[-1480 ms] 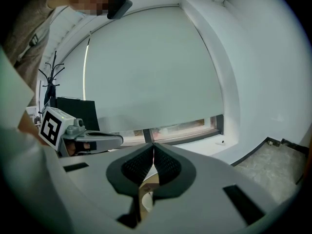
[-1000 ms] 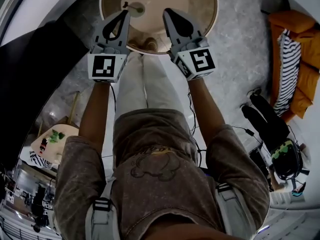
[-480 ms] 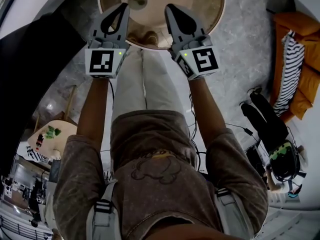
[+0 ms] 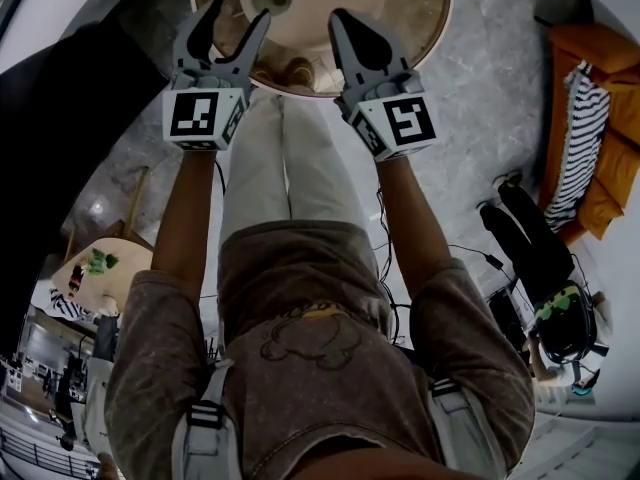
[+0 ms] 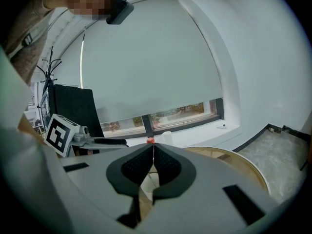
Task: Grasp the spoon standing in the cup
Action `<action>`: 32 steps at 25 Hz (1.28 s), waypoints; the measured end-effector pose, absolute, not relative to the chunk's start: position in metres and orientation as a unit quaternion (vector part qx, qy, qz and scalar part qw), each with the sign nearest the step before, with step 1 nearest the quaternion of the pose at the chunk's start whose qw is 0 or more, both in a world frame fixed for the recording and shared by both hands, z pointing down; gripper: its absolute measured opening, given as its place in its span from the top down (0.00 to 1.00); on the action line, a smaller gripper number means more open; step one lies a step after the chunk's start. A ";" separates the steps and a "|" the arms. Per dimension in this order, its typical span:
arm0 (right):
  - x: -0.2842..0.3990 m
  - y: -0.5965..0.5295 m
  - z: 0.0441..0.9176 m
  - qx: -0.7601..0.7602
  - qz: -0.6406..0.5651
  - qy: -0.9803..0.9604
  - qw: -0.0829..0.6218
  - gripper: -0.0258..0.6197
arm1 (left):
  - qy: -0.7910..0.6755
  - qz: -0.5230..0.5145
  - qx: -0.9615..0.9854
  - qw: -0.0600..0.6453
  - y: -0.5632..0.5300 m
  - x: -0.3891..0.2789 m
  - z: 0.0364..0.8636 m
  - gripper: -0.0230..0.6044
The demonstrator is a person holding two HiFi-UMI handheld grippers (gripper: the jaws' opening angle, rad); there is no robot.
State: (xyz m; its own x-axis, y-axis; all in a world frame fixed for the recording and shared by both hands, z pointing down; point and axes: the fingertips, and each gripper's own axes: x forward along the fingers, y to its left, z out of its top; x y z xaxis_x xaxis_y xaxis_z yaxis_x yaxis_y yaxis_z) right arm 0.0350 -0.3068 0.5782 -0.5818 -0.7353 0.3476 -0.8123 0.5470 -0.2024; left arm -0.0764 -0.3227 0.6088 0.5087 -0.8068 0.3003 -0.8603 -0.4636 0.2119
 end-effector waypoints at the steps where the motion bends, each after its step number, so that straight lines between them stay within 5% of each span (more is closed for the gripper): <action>1: 0.036 -0.306 0.579 0.444 0.175 -0.872 0.112 0.93 | -0.487 0.079 0.852 0.175 -0.323 -0.075 0.610 0.54; 32: 0.051 -0.305 0.610 0.438 0.200 -0.867 0.132 0.93 | -0.491 0.161 0.802 0.299 -0.366 -0.074 0.768 0.66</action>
State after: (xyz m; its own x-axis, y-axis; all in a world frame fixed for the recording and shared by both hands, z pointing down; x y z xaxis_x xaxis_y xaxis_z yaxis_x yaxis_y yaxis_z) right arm 0.0510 -0.3047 0.6102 -0.5816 -0.7062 0.4038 -0.8117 0.5365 -0.2308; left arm -0.0744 -0.3661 0.7684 0.4668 -0.6910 0.5519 -0.8837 -0.3397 0.3221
